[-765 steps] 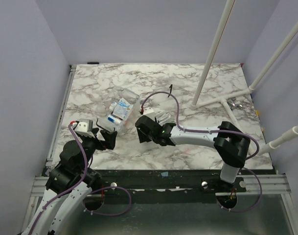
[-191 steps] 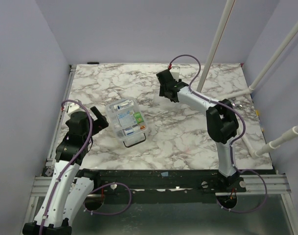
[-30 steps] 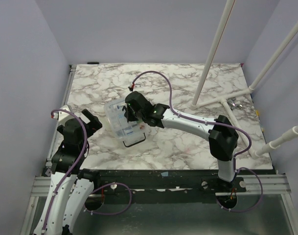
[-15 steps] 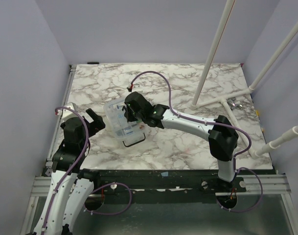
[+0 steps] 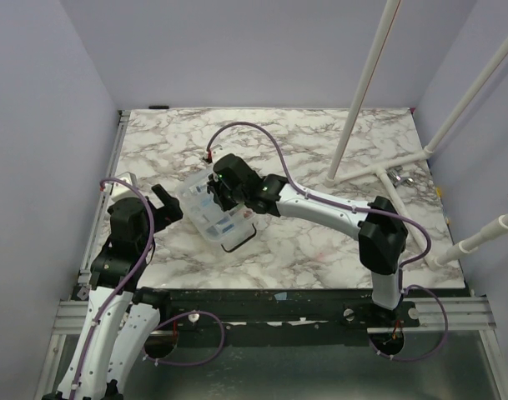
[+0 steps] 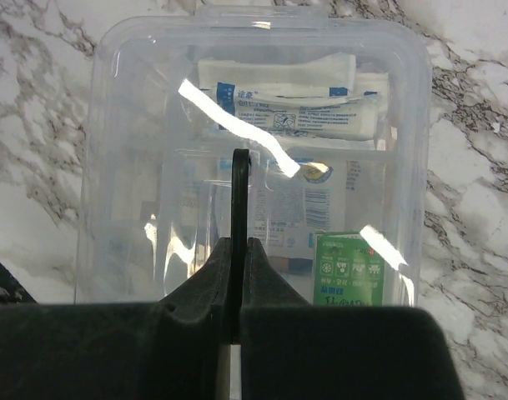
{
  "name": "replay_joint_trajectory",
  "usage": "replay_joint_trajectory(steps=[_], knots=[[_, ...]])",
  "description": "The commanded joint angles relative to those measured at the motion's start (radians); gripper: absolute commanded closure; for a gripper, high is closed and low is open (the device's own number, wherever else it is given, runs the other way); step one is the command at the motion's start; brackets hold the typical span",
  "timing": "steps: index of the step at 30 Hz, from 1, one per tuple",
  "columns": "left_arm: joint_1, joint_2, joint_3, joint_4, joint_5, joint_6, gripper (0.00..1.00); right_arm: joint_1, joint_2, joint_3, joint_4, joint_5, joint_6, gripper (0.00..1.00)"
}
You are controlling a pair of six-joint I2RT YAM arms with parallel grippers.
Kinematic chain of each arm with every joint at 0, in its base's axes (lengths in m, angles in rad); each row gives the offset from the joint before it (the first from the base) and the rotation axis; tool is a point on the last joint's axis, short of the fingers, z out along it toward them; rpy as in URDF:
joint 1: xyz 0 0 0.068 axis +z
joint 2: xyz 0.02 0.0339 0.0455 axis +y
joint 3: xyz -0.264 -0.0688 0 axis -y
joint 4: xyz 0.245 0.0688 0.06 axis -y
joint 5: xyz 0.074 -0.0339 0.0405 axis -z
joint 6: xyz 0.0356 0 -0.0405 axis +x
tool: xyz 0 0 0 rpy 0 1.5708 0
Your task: Organize the medicine kit
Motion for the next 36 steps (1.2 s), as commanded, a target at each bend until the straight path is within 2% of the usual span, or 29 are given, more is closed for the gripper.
replay_joint_trajectory(steps=[1,9,20,26,36], knots=[[-0.002,0.005,-0.011,0.034,0.048,0.028,0.02,0.005,0.009,-0.096,-0.257,-0.103,-0.238,0.99],[-0.002,0.012,-0.017,0.052,0.112,0.050,0.01,0.004,-0.128,-0.272,-0.227,-0.195,-0.533,0.99],[-0.002,0.034,-0.035,0.107,0.343,0.102,0.02,0.005,-0.339,-0.474,-0.202,-0.318,-1.013,0.99],[-0.002,0.053,-0.045,0.131,0.471,0.116,0.02,0.005,-0.331,-0.459,-0.289,-0.315,-1.091,0.99],[-0.002,0.090,-0.098,0.175,0.638,0.047,0.01,0.003,-0.399,-0.471,-0.293,-0.310,-1.089,0.98]])
